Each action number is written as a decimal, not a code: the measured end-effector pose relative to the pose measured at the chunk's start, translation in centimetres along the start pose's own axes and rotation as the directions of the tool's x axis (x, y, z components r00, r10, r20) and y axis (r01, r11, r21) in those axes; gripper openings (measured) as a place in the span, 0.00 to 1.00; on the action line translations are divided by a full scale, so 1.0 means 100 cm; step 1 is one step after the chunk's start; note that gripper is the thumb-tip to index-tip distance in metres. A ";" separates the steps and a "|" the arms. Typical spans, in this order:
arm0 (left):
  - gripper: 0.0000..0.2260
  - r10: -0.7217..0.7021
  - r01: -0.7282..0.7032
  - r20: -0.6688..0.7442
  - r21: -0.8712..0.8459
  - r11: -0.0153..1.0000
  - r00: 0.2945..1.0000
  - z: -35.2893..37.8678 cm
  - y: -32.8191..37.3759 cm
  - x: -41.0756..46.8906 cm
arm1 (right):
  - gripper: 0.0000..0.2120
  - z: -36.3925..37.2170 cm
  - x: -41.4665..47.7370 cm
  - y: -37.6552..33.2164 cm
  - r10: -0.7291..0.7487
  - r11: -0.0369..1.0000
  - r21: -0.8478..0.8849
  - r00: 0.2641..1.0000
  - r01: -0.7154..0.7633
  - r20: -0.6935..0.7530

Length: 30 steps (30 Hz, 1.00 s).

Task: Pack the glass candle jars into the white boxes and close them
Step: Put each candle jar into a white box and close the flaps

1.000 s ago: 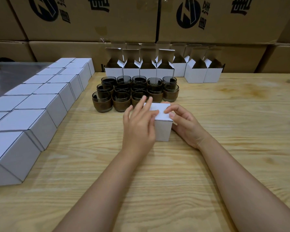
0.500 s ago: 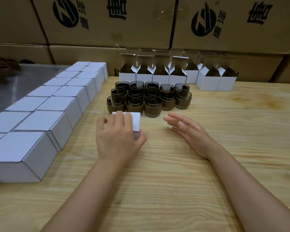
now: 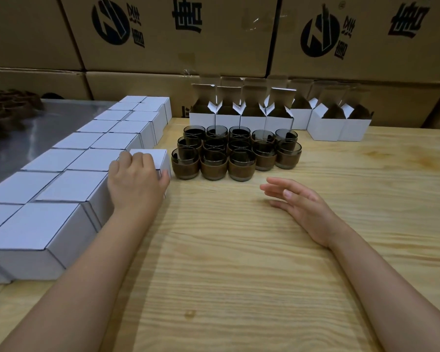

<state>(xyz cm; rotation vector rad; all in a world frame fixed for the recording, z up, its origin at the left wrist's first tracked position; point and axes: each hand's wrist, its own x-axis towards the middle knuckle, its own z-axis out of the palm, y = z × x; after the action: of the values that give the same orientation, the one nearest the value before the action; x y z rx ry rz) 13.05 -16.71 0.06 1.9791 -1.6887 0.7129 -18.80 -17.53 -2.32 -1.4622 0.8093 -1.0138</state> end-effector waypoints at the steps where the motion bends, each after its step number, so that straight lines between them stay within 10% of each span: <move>1: 0.13 -0.003 0.003 0.019 -0.009 1.000 1.000 0.003 -0.001 0.004 | 0.22 0.000 0.000 0.000 0.000 1.000 0.005 1.000 0.000 -0.003; 12: 0.28 -0.124 0.137 0.085 -0.174 0.975 0.989 0.043 -0.001 0.058 | 0.21 -0.002 0.001 0.001 0.007 0.998 0.064 1.000 -0.006 -0.014; 30: 0.25 -0.121 0.264 0.378 -0.355 0.897 0.918 0.100 0.013 0.154 | 0.23 -0.010 0.006 0.009 0.018 0.984 0.180 0.998 -0.006 -0.064</move>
<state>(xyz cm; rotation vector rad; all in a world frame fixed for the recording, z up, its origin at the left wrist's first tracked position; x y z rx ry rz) 14.64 -34.91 2.19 2.0093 -1.6240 -0.0689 -19.45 -18.62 -3.12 -1.2750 0.7522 -1.1013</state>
